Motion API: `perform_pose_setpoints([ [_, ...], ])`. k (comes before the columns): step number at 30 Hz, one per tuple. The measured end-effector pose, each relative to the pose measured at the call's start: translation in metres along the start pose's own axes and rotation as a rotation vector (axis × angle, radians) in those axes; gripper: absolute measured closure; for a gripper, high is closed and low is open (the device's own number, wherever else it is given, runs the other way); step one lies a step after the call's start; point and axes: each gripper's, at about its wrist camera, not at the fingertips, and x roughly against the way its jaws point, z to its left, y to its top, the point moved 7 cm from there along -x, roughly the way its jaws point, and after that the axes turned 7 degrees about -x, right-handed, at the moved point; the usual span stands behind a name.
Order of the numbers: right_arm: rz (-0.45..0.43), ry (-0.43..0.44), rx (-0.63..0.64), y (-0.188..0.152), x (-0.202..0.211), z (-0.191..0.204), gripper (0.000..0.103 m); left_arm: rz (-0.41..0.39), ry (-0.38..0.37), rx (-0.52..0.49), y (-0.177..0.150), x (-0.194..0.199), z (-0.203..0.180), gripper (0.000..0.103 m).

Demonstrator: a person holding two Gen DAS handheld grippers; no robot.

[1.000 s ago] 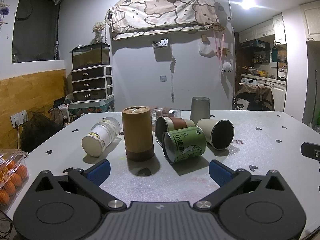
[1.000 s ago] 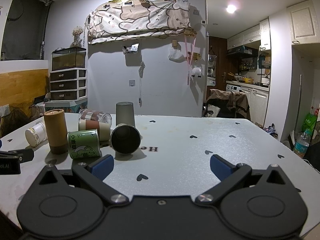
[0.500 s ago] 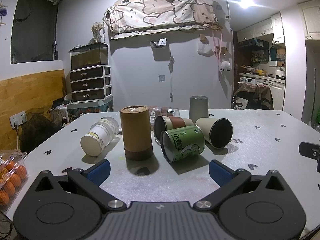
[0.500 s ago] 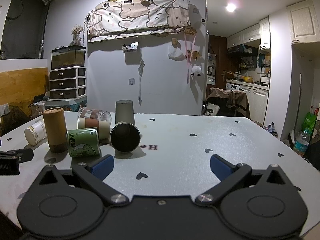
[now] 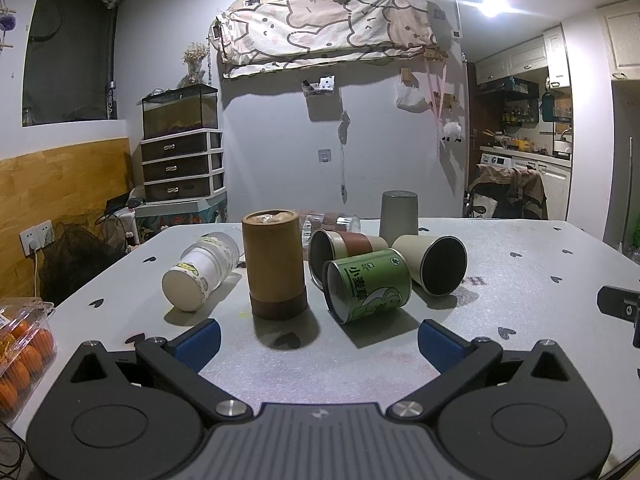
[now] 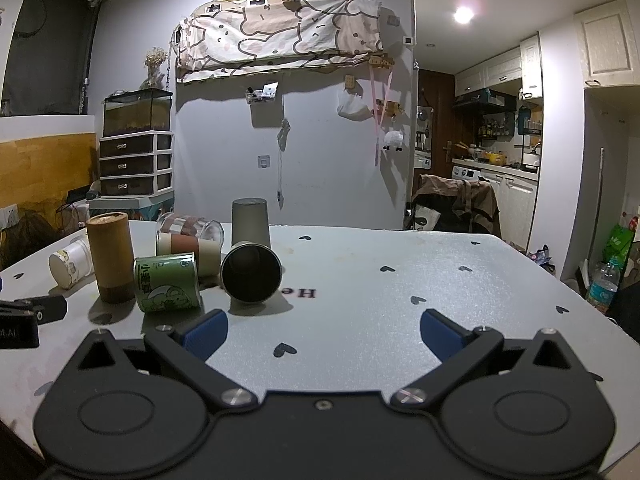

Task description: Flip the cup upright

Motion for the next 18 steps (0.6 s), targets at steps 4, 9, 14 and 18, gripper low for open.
perform_pose_setpoints([
  [4, 0.001, -0.001, 0.0, 0.0012, 0.0006, 0.0001, 0.0, -0.001, 0.0, 0.001, -0.0003, 0.0003, 0.0003, 0.0],
  [9, 0.002, -0.001, 0.001, 0.0015, 0.001, -0.0003, 0.0, 0.0, 0.0, 0.0, 0.0001, 0.0, 0.0001, 0.0],
  [14, 0.001, -0.002, 0.001, 0.0029, 0.0029, -0.0014, 0.0, 0.0, 0.0, 0.0, 0.0, 0.0002, 0.0002, 0.0],
  [18, 0.002, -0.001, 0.002, -0.0002, -0.0013, 0.0024, 0.0, 0.0, 0.0, 0.0, 0.0001, 0.0001, 0.0001, 0.0],
])
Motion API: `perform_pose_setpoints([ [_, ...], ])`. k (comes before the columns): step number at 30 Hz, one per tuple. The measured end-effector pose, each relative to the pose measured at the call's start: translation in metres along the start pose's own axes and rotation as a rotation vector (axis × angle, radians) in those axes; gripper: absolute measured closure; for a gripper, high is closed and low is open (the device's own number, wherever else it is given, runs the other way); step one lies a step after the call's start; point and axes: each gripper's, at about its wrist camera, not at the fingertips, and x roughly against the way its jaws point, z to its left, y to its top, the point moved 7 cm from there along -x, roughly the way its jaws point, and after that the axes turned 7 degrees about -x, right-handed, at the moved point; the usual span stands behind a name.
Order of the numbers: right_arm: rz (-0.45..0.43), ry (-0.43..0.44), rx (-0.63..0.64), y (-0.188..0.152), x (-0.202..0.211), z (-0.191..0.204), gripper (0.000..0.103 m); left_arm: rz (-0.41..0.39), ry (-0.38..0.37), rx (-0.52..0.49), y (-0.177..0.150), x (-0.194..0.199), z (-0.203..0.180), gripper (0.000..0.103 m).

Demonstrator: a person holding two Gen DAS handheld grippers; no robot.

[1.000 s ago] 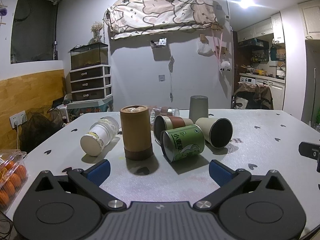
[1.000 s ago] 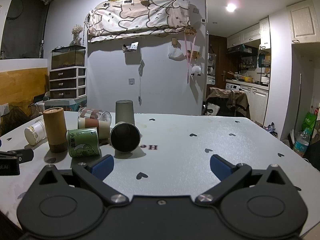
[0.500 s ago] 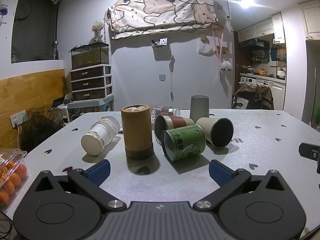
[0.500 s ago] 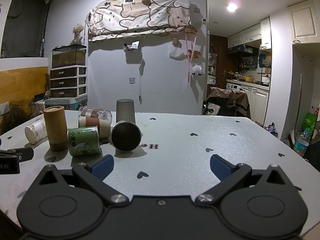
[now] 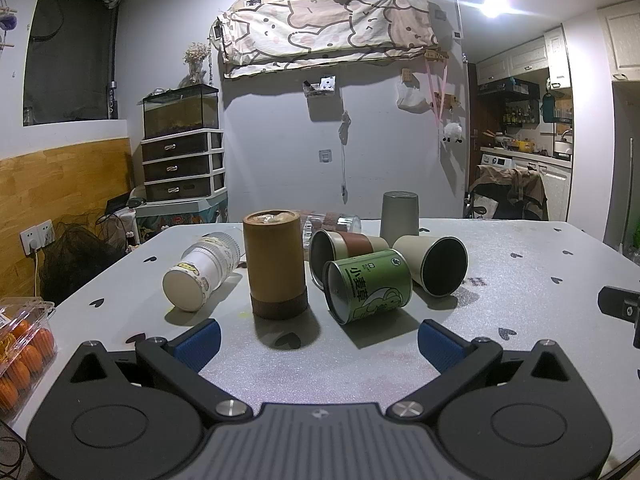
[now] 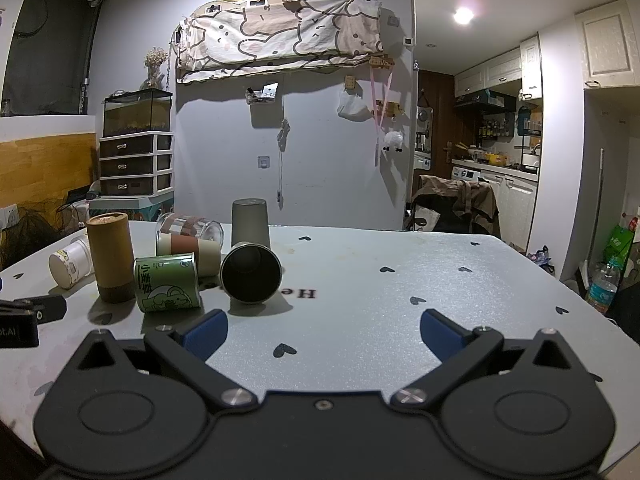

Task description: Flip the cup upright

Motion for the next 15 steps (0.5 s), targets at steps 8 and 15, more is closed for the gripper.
perform_pose_setpoints([
  [8, 0.001, 0.0, 0.001, -0.0019, -0.0008, 0.0007, 0.0, 0.0, 0.0, 0.0, -0.0001, 0.0001, 0.0001, 0.0],
  [15, 0.0, -0.002, 0.002, -0.0001, 0.0009, 0.0012, 0.0, 0.001, 0.0, 0.0, 0.0, 0.0, 0.0001, 0.0],
])
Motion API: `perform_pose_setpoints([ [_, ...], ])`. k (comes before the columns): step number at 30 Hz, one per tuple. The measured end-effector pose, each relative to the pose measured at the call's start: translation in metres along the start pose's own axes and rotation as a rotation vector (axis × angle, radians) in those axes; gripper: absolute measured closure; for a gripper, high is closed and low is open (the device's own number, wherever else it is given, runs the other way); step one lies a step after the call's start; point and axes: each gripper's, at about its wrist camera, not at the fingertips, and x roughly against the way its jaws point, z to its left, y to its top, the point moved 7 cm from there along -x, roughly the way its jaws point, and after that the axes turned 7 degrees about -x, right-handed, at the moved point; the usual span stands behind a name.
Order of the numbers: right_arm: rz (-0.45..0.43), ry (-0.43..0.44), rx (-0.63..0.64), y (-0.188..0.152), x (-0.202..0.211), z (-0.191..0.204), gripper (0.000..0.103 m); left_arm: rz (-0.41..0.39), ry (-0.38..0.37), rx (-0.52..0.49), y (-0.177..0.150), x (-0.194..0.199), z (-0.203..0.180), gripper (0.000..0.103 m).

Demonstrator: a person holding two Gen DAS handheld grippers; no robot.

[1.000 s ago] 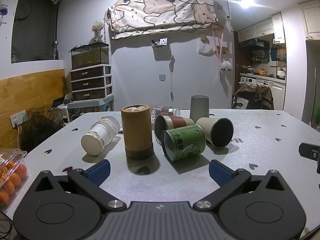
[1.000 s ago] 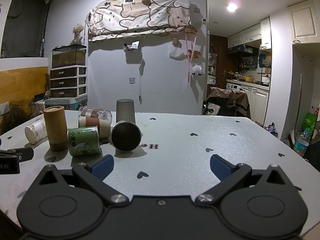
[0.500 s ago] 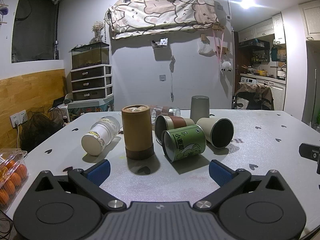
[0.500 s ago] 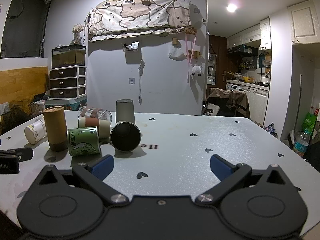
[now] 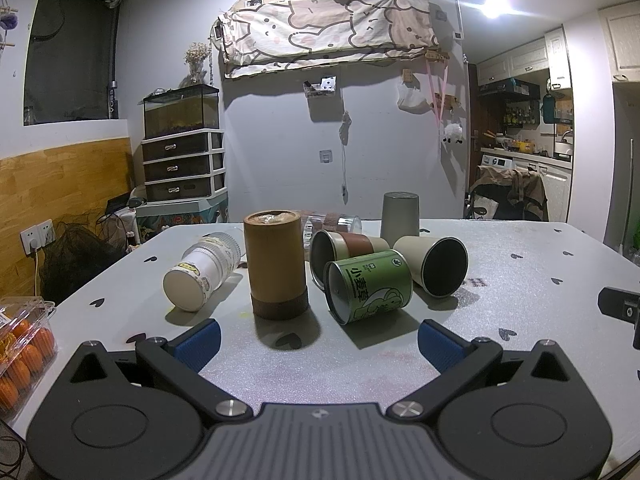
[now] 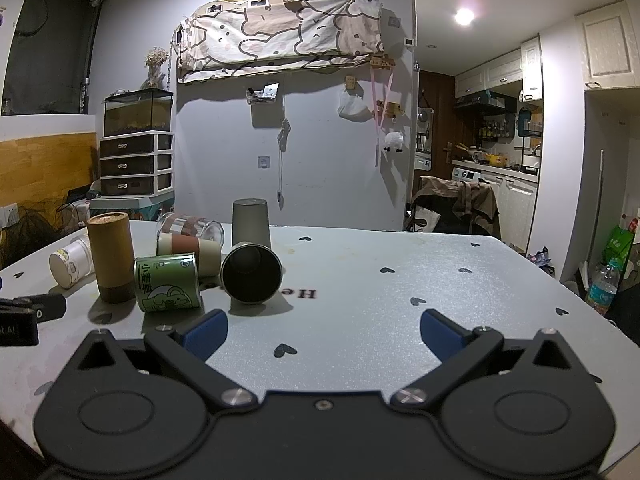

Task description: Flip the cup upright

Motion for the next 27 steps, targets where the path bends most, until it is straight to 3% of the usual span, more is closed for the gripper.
perform_pose_setpoints([
  [15, -0.005, 0.001, 0.0, 0.002, 0.001, -0.001, 0.0, -0.008, -0.021, 0.012, -0.001, -0.004, 0.004, 0.0],
  [21, -0.008, 0.002, -0.001, 0.004, 0.003, -0.003, 0.0, -0.069, -0.088, -0.018, 0.016, -0.017, 0.01, 0.0],
  [27, -0.008, 0.003, -0.002, 0.005, 0.004, -0.003, 0.0, -0.056, -0.208, -0.17, 0.029, -0.054, -0.008, 0.001],
])
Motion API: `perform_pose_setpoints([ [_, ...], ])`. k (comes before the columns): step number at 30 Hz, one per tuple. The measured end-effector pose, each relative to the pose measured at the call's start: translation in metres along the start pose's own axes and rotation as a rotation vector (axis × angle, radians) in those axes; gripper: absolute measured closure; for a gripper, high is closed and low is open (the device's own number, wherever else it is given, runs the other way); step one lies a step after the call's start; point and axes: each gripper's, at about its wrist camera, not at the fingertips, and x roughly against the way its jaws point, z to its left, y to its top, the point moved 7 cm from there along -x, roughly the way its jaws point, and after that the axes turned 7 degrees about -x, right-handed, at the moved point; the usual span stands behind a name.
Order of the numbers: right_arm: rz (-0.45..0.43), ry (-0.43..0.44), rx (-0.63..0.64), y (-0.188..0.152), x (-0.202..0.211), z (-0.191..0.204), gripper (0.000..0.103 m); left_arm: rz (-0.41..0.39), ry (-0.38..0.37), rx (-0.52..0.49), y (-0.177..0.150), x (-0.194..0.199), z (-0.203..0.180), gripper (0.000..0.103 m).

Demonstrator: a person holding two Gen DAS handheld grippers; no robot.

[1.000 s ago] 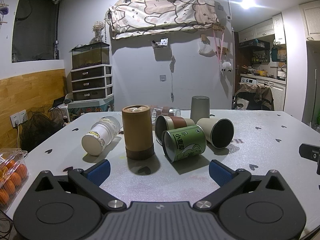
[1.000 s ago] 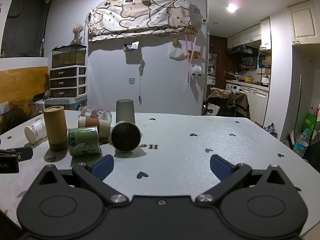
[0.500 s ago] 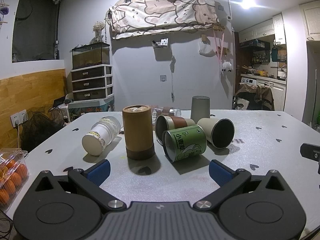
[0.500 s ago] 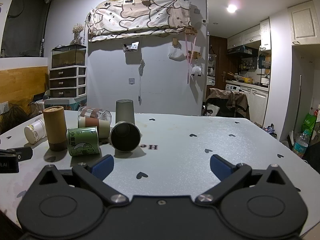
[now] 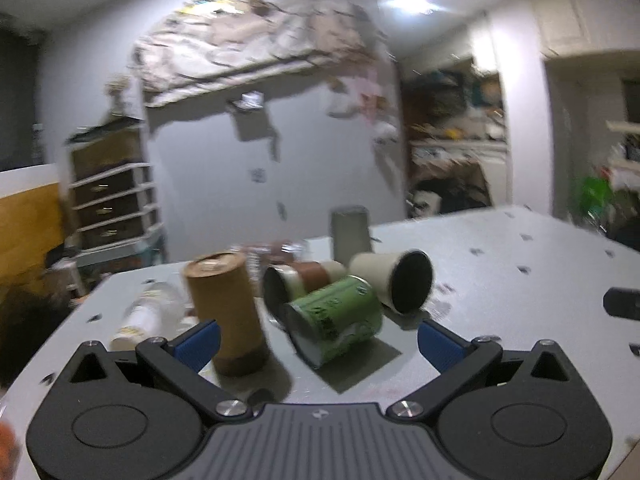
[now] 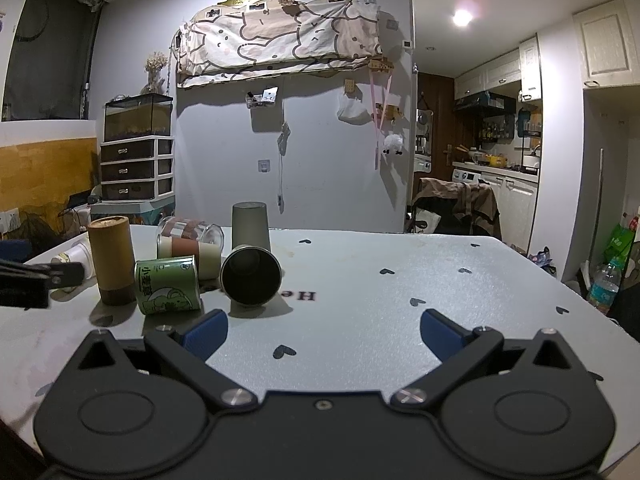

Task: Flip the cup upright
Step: 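Move the left tool down to the green can lying on its side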

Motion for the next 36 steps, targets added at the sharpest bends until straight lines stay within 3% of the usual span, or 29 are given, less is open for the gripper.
perform_pose_setpoints([
  [4, 0.0, -0.001, -0.001, 0.0, 0.001, 0.0, 0.0, 0.032, -0.08, 0.029, 0.001, -0.033, -0.005, 0.007],
  [7, 0.0, 0.0, -0.002, 0.0, 0.002, 0.0, 0.0, -0.008, -0.096, -0.005, 0.011, -0.054, -0.007, 0.008],
  [13, 0.001, -0.001, -0.009, 0.001, 0.003, -0.002, 0.0, 0.039, -0.167, -0.203, 0.029, -0.1, -0.015, 0.007],
  [18, 0.007, -0.001, -0.02, -0.002, 0.003, -0.005, 0.0, 0.151, -0.172, -0.388, 0.023, -0.13, -0.02, 0.008],
  [22, 0.01, 0.006, -0.026, -0.005, 0.003, -0.01, 0.0, 0.27, -0.135, -0.563, 0.006, -0.146, -0.031, 0.008],
  [26, 0.011, 0.011, -0.028, -0.005, 0.004, -0.01, 0.0, 0.331, -0.107, -0.71, -0.008, -0.153, -0.035, 0.007],
  [30, 0.012, 0.013, -0.032, -0.006, 0.002, -0.015, 0.0, 0.377, -0.104, -0.775, -0.016, -0.157, -0.036, 0.011],
  [32, 0.012, 0.011, -0.033, -0.007, 0.002, -0.016, 0.0, 0.384, -0.108, -0.754, -0.016, -0.157, -0.035, 0.022],
  [36, 0.011, 0.008, -0.04, -0.007, 0.003, -0.02, 0.0, 0.361, -0.104, -0.712, -0.016, -0.149, -0.034, 0.025],
])
